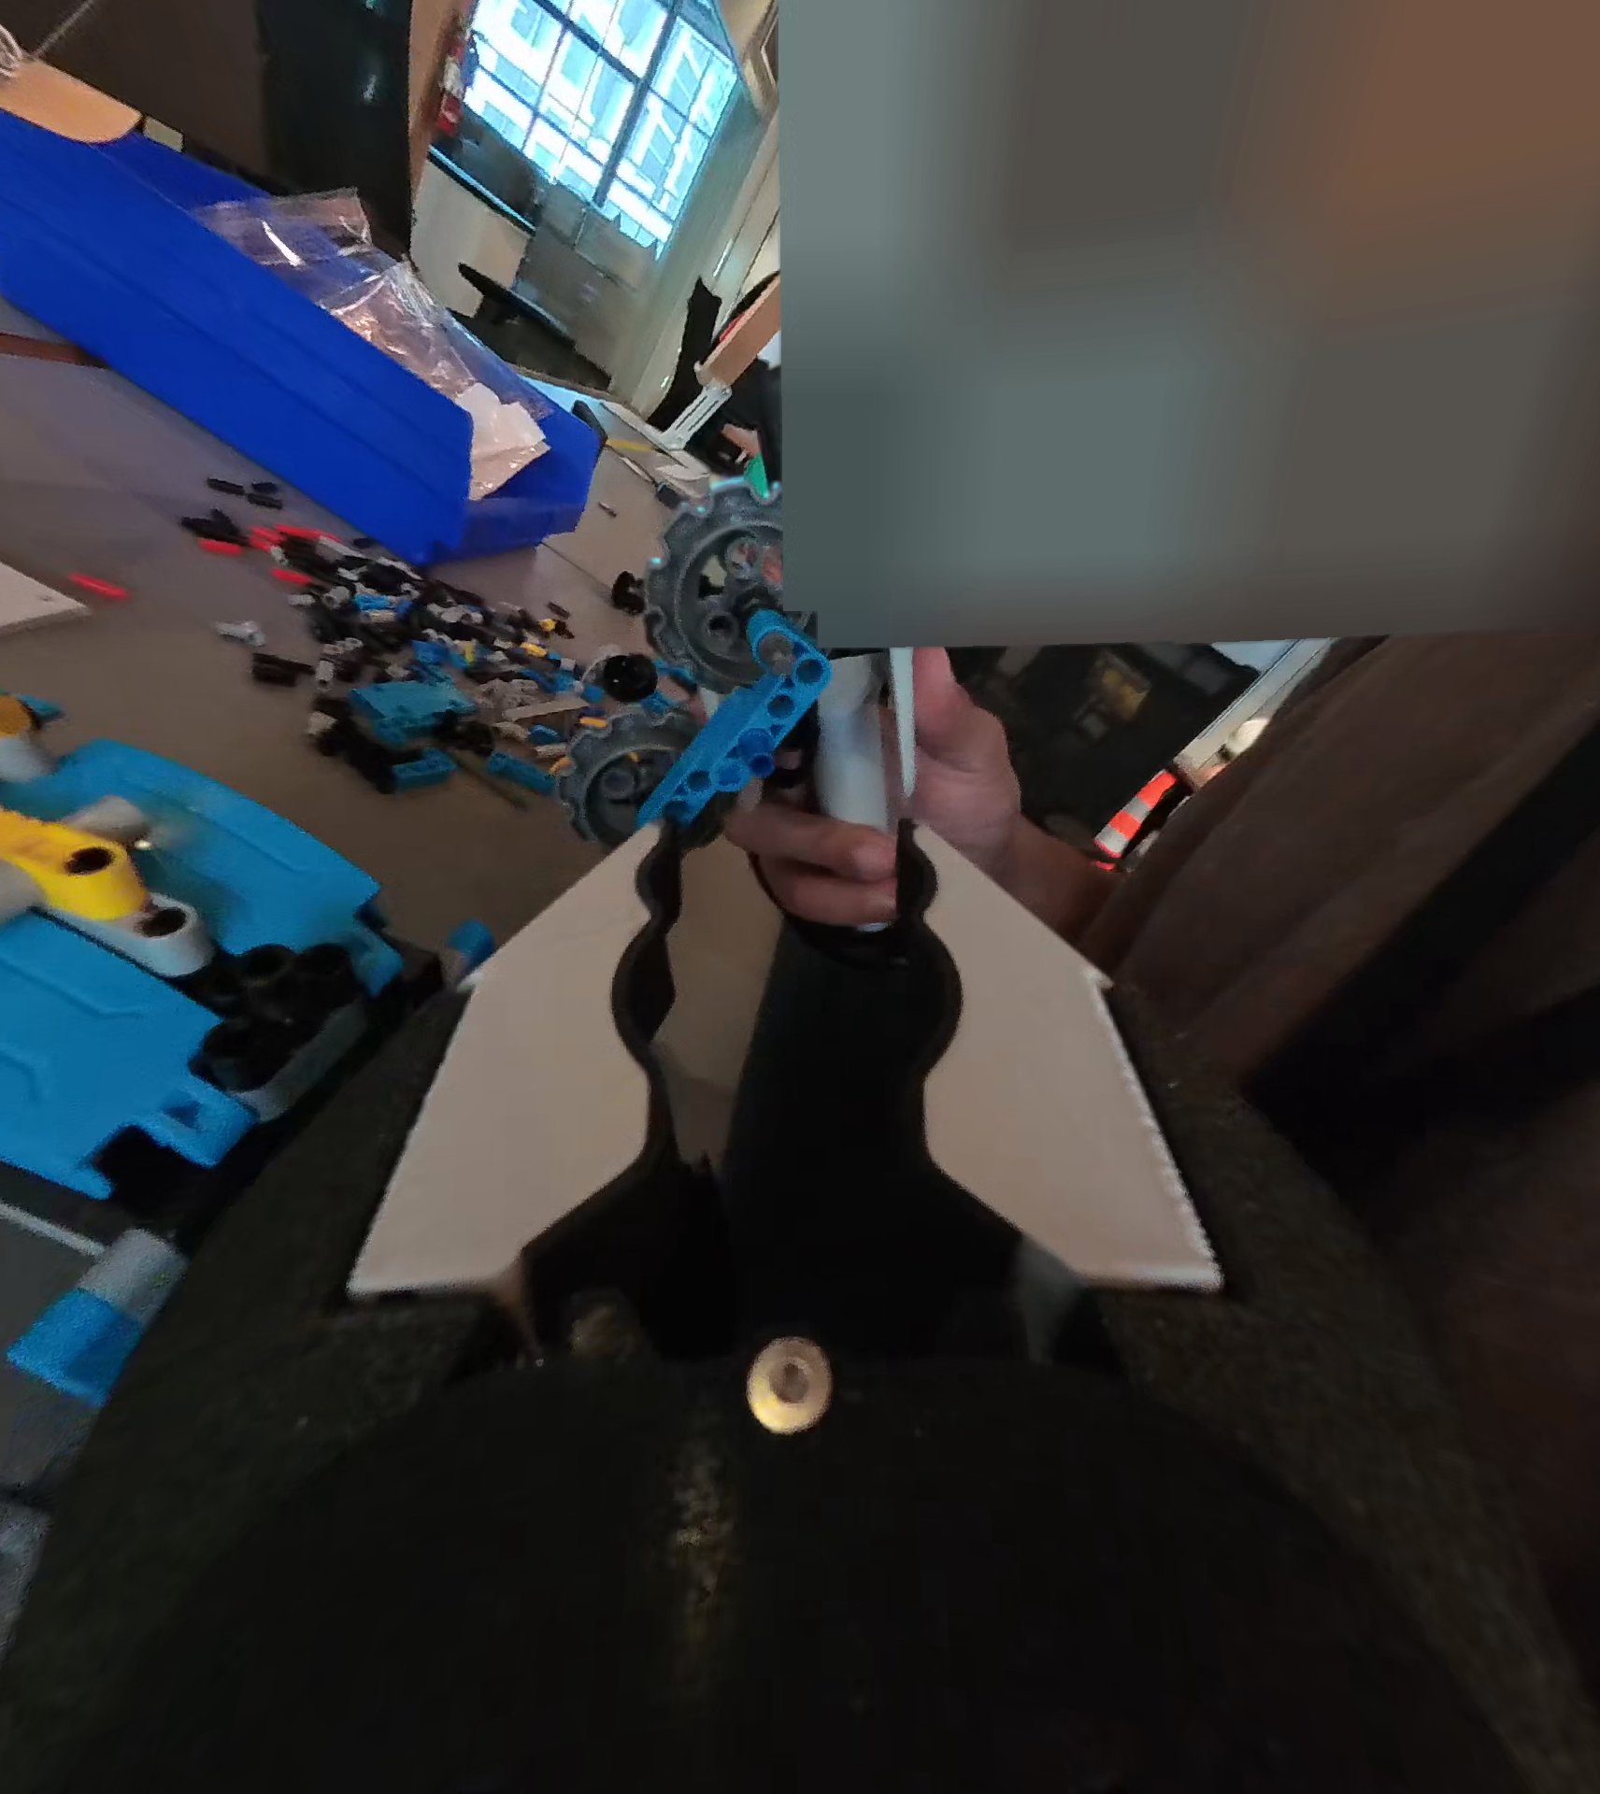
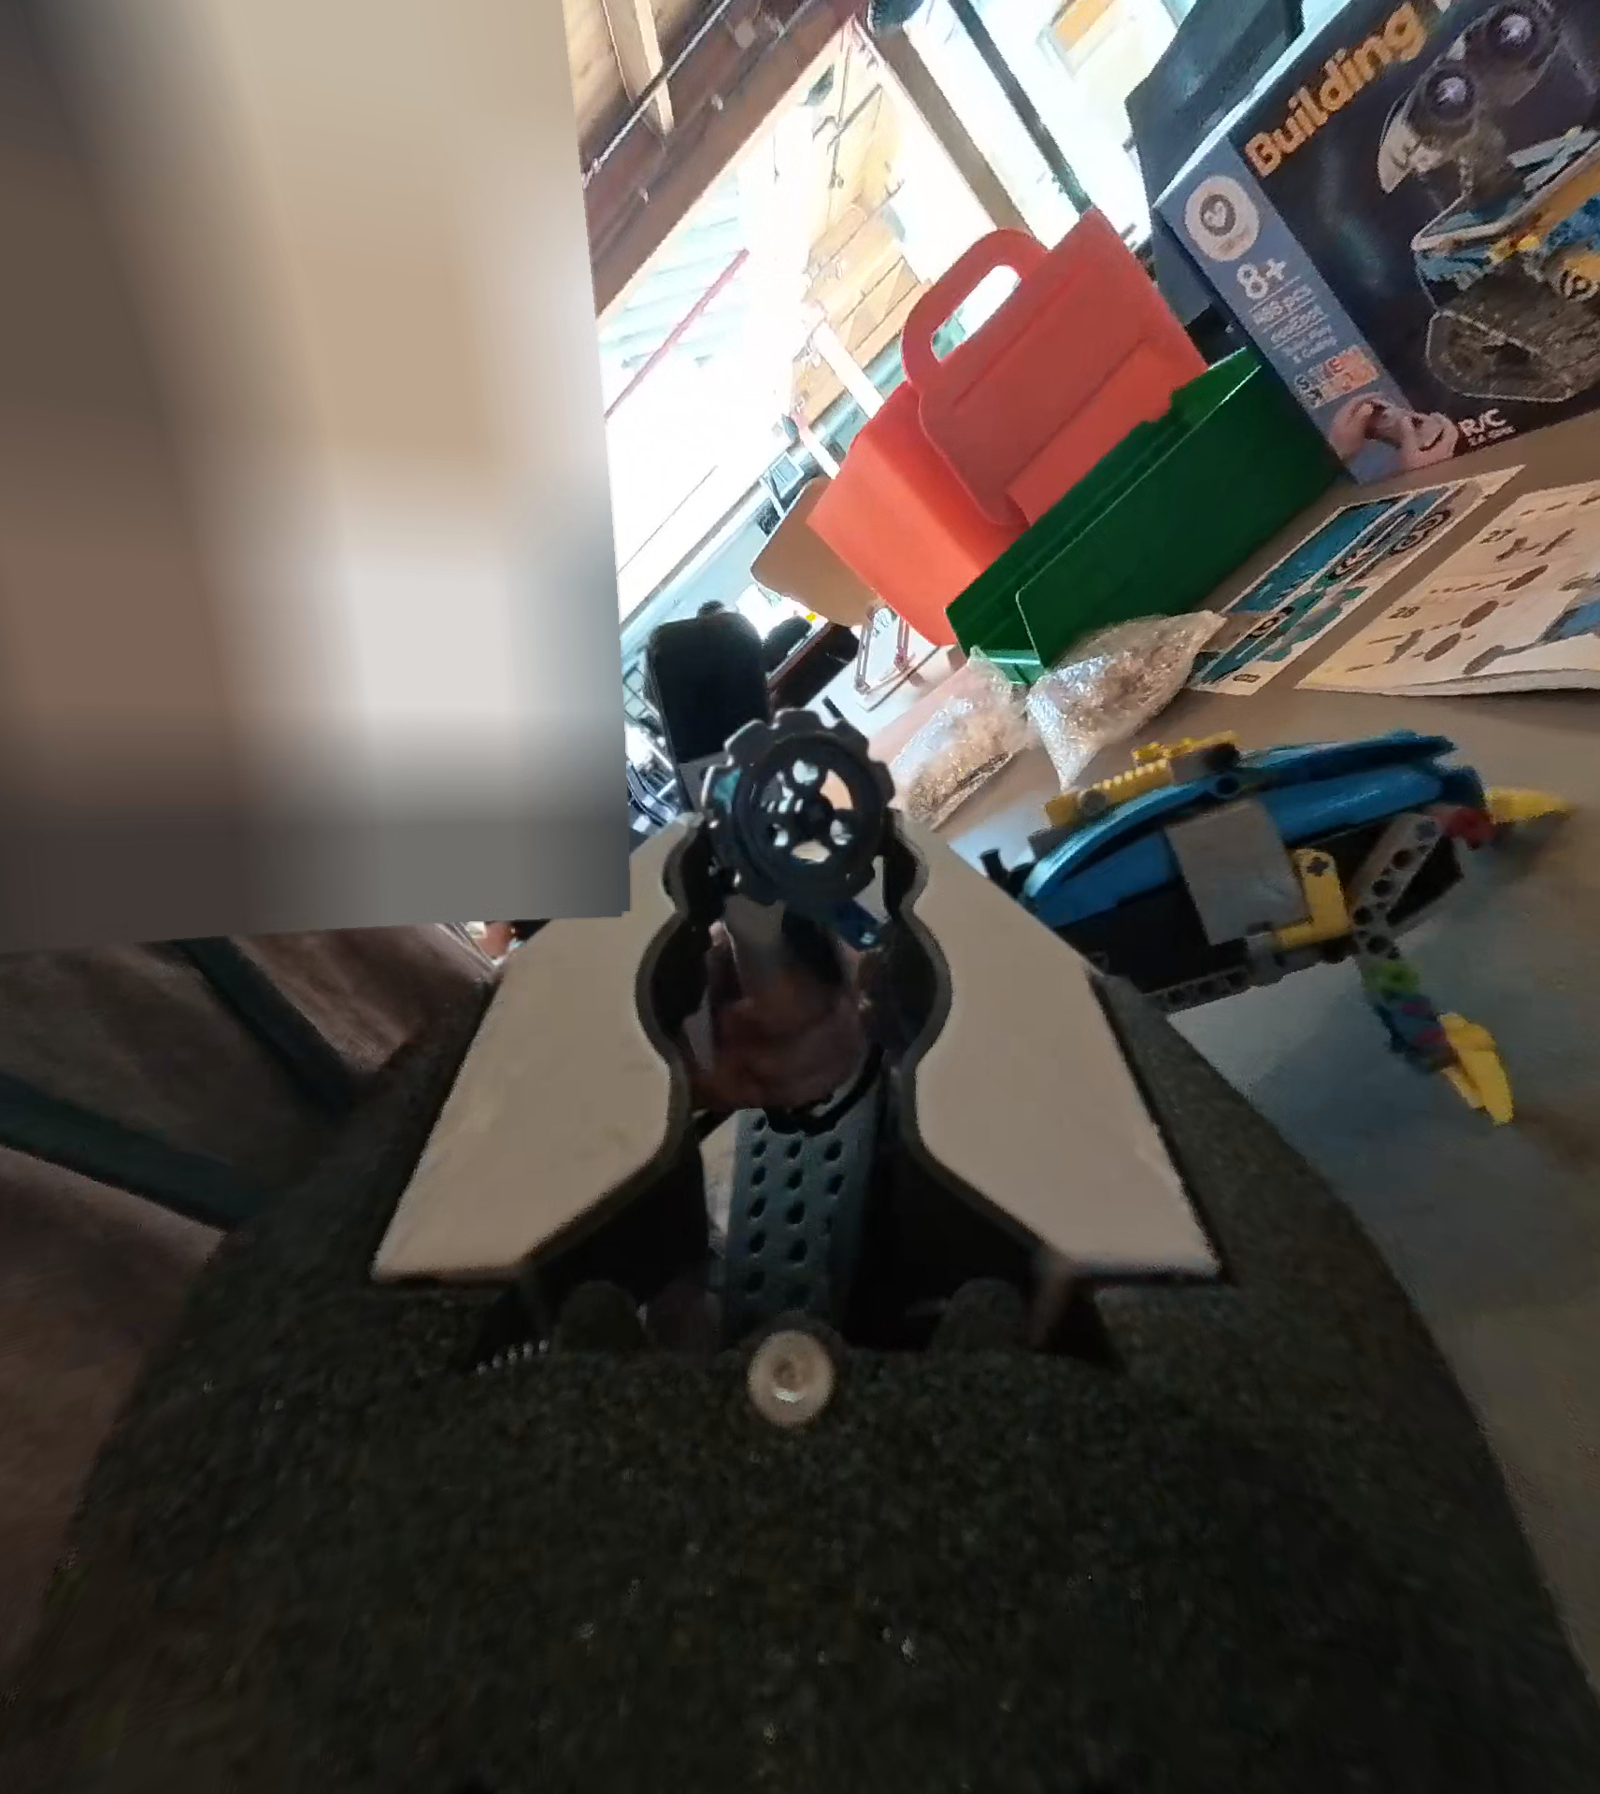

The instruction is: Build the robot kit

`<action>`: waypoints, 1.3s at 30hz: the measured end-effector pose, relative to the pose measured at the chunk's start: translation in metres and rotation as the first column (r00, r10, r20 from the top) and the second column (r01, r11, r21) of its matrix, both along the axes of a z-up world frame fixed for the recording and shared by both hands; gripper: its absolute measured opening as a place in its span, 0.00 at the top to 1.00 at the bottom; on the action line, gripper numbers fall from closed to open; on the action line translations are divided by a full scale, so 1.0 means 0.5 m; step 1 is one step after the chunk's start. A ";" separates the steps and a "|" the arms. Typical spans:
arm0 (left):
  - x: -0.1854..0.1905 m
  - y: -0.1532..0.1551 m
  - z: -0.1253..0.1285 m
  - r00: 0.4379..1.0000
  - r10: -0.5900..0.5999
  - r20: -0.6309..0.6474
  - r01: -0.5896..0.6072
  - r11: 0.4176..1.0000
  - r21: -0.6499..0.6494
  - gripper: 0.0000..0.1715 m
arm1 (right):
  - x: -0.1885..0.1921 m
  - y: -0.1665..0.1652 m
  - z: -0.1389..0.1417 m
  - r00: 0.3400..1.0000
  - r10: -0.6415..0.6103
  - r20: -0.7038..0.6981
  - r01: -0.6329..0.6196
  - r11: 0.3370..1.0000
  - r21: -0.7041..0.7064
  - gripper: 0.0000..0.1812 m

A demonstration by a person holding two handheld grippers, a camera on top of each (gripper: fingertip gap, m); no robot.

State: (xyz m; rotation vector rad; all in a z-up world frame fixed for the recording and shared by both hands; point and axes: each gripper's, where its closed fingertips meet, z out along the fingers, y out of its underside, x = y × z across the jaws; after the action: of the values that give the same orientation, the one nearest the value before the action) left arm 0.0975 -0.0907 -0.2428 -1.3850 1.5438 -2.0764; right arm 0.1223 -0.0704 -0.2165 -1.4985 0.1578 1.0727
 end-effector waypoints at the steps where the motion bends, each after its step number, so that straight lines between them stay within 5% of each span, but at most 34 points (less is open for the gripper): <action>1: -0.004 0.003 -0.002 1.000 0.010 0.003 -0.010 1.000 0.027 0.74 | -0.004 -0.003 -0.002 1.000 0.000 -0.011 0.000 1.000 -0.001 0.81; 8: -0.024 0.061 -0.003 0.997 0.067 0.040 -0.075 0.963 0.260 0.54 | -0.030 -0.015 0.009 0.986 0.046 -0.157 -0.042 0.999 0.030 0.81; 12: -0.001 -0.010 -0.019 0.998 0.007 0.056 -0.022 0.963 0.269 0.72 | -0.037 -0.006 0.020 0.971 0.067 -0.229 -0.054 0.997 0.063 0.81; 18: -0.004 -0.028 -0.010 0.998 -0.015 -0.057 0.011 0.997 -0.080 0.77 | 0.000 -0.010 -0.043 0.983 -0.119 0.140 0.116 0.993 0.025 0.81; 21: -0.014 -0.017 0.004 0.992 -0.079 -0.098 0.046 0.953 -0.300 0.87 | 0.008 -0.021 -0.085 0.910 -0.126 0.395 0.127 0.992 0.023 0.86; 24: -0.018 -0.017 0.008 0.988 -0.127 -0.093 0.082 0.921 -0.380 0.91 | 0.013 -0.019 -0.117 0.791 -0.139 0.596 0.157 0.987 0.022 0.99; 32: -0.017 -0.012 -0.059 0.975 -0.027 -0.223 -0.009 0.987 -0.162 0.91 | 0.007 0.000 -0.164 0.802 -0.066 0.594 0.150 0.984 -0.093 0.98; 39: -0.007 0.011 -0.107 0.947 0.206 -0.247 -0.181 0.976 0.122 0.67 | 0.012 0.018 -0.152 0.845 -0.132 0.519 0.243 0.958 -0.152 0.99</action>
State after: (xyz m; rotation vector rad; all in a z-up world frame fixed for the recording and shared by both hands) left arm 0.0940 -0.0854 -0.2962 -1.7496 1.5066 -1.7382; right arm 0.1281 -0.0615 -0.2924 -1.8687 0.0490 0.4857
